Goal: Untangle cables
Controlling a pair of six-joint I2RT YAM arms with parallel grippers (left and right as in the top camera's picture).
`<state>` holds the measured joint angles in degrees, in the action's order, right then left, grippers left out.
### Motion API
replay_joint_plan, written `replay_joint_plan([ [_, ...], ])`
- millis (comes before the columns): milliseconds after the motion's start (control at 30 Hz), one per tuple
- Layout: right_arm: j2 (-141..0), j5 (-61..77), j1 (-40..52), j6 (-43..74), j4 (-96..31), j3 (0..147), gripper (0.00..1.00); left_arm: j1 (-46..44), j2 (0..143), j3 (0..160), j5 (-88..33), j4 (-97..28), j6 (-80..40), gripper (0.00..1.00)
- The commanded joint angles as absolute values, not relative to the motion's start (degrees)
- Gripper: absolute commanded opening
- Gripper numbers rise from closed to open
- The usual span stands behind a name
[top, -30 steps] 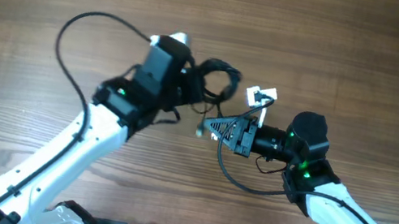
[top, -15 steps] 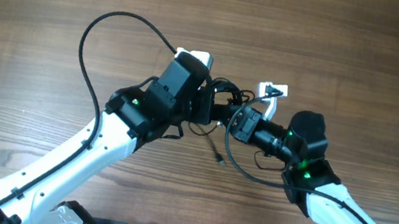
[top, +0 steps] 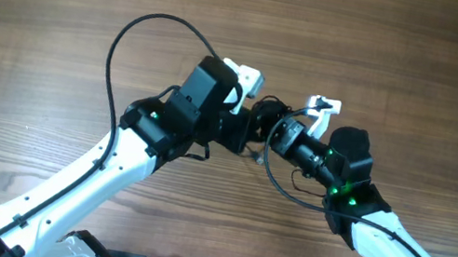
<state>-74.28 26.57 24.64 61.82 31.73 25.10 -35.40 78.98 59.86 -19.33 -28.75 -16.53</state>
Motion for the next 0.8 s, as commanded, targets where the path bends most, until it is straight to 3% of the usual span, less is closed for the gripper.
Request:
replay_joint_plan([
  [0,-74.63,20.60,24.14,61.34,34.52,25.50,0.20,-35.68,78.83,60.01,-30.92,-29.36,-10.68,0.04],
  [100,-74.63,20.75,24.12,59.66,34.44,25.50,0.39,-31.88,78.81,60.01,-30.17,-29.10,-11.31,0.04],
  [167,-74.43,22.11,24.12,58.48,34.52,25.52,0.62,-28.18,78.76,60.01,-30.17,-28.47,-14.24,0.04],
  [200,-74.17,23.42,24.12,58.48,34.72,25.52,0.88,-25.04,78.76,60.01,-30.17,-28.03,-17.65,0.04],
  [233,-73.65,25.21,24.10,58.48,35.20,25.52,1.00,-23.16,78.76,60.01,-30.20,-27.90,-19.64,0.04],
  [433,-67.90,36.10,19.22,51.18,36.51,25.50,1.00,-13.69,78.76,60.01,-39.57,-27.83,-25.12,0.04],
  [633,-65.30,39.33,8.99,39.03,36.32,25.50,1.00,-14.15,78.76,60.01,-49.67,-27.75,-25.08,0.04],
  [767,-66.87,41.21,7.18,34.41,36.29,25.50,0.98,-15.68,78.76,60.01,-54.61,-26.85,-25.15,0.04],
])
